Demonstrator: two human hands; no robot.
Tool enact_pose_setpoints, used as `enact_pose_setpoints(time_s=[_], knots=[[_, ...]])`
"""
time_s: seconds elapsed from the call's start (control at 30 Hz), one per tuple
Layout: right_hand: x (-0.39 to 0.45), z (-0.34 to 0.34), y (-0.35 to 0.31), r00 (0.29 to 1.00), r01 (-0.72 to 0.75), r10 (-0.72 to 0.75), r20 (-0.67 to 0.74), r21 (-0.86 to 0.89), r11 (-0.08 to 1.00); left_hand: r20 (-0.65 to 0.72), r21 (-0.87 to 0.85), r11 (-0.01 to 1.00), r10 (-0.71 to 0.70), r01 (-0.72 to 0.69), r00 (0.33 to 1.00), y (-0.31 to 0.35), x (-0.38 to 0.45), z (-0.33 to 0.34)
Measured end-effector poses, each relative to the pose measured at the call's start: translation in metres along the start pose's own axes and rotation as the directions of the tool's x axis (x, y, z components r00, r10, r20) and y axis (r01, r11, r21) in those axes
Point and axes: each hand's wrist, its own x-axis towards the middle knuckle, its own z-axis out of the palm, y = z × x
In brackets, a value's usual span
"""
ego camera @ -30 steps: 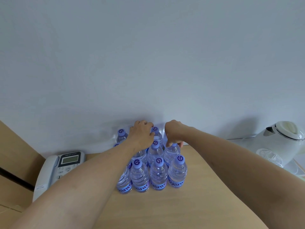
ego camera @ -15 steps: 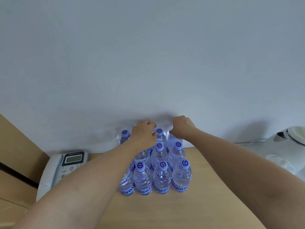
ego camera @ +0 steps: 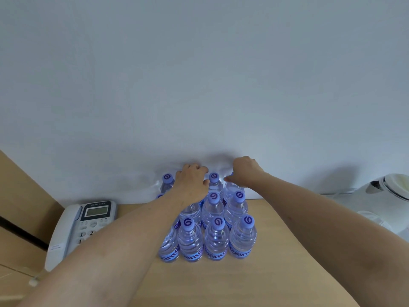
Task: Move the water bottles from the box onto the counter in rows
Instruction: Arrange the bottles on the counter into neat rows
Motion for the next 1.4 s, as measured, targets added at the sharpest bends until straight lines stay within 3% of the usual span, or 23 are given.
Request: enact_pose_setpoints(time_s=[0.3,0.53,0.7,1.4], knots=[[-0.002,-0.004,-0.002,0.998,0.027,-0.028,0.053,0.009,1.000,-0.020,-0.002,1.000,-0.016,0.016,1.000,0.000,-0.001,-0.006],[-0.001,0.003,-0.001,0.998,-0.039,0.040,-0.040,0.029,0.999,-0.017,0.003,1.000,-0.008,0.008,1.000,-0.002,0.002,-0.009],[-0.005,0.004,-0.006,0.997,-0.071,0.072,-0.014,0.050,0.996,-0.001,-0.013,1.000,0.021,-0.021,1.000,-0.006,0.002,-0.006],[-0.003,0.011,-0.001,0.996,-0.033,0.037,-0.078,0.053,0.998,0.022,0.012,0.997,0.082,-0.082,0.996,-0.012,0.005,-0.011]])
